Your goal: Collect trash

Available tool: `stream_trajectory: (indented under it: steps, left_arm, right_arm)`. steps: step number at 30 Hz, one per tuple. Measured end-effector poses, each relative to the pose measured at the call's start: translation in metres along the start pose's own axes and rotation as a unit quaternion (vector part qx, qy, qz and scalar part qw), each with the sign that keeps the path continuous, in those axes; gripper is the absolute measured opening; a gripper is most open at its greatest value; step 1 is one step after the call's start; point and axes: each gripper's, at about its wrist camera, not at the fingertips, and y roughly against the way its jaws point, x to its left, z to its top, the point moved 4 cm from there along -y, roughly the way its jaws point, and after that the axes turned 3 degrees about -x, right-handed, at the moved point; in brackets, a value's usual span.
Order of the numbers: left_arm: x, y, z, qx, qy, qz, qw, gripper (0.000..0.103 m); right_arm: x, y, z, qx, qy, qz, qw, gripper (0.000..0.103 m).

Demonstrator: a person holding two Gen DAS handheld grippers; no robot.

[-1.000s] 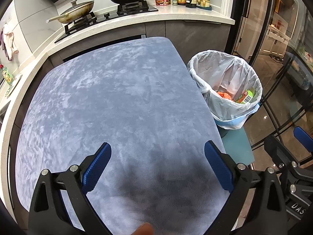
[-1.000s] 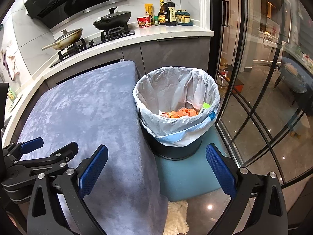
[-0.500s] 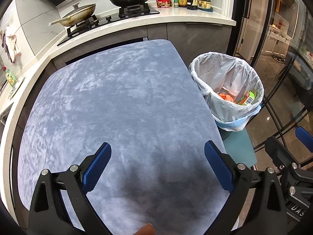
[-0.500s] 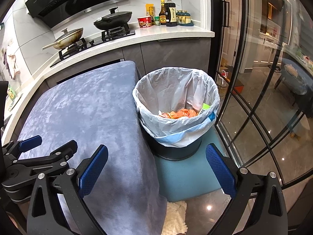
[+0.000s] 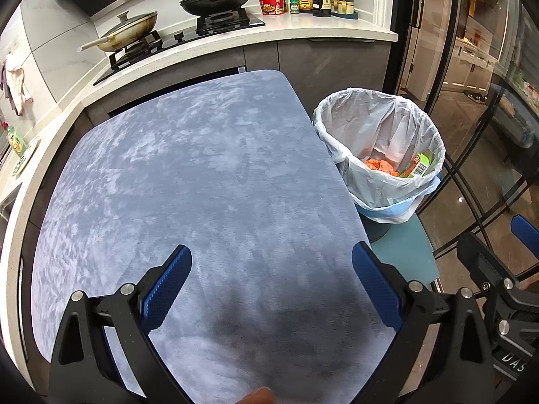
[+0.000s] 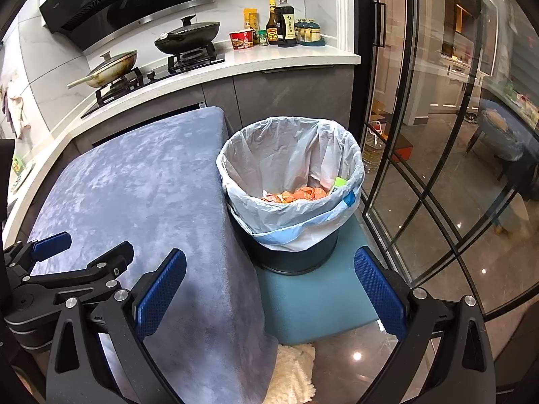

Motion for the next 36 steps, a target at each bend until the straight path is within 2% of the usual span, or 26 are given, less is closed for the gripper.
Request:
stream_trajectory:
  steps: [36]
  left_arm:
    - [-0.0054, 0.0005, 0.0019, -0.003, 0.0, 0.008, 1.0, 0.092]
  right_arm:
    - [-0.0052, 0.0003, -0.0003, 0.003, 0.001, -0.004, 1.0, 0.096]
